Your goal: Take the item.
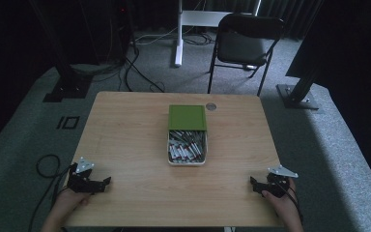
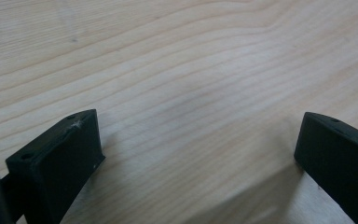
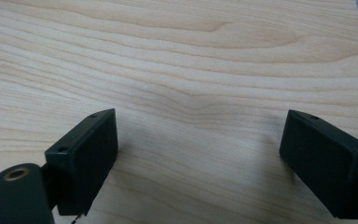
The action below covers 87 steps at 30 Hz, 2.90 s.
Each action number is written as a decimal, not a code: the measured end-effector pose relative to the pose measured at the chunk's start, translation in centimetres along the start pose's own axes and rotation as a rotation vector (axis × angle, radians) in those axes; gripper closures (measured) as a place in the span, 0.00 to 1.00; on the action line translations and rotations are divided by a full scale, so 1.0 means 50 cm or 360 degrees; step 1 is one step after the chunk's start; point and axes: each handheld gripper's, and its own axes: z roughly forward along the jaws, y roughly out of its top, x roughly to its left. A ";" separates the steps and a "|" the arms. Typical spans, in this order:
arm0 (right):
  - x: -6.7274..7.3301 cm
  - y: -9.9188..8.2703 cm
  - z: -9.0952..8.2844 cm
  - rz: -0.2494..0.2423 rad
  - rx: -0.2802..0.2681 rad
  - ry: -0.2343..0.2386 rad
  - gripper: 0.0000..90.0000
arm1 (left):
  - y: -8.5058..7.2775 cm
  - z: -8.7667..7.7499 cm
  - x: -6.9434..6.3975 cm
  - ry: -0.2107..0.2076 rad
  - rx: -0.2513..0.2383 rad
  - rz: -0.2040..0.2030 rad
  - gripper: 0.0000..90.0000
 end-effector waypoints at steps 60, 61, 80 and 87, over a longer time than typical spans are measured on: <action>0.058 0.147 -0.055 -0.0041 -0.0225 0.0034 0.16 | -0.007 -0.007 -0.005 -0.0028 0.0004 0.0034 0.02; 0.061 0.152 -0.057 -0.0050 -0.0236 0.0043 0.16 | -0.007 -0.007 -0.005 -0.0027 0.0002 0.0031 0.02; 0.150 0.233 -0.065 -0.0187 -0.0332 0.0196 0.17 | -0.007 -0.007 -0.005 -0.0028 0.0002 0.0031 0.01; 0.186 0.255 -0.059 -0.0223 -0.0363 0.0266 0.17 | -0.007 -0.007 -0.005 -0.0028 0.0002 0.0031 0.02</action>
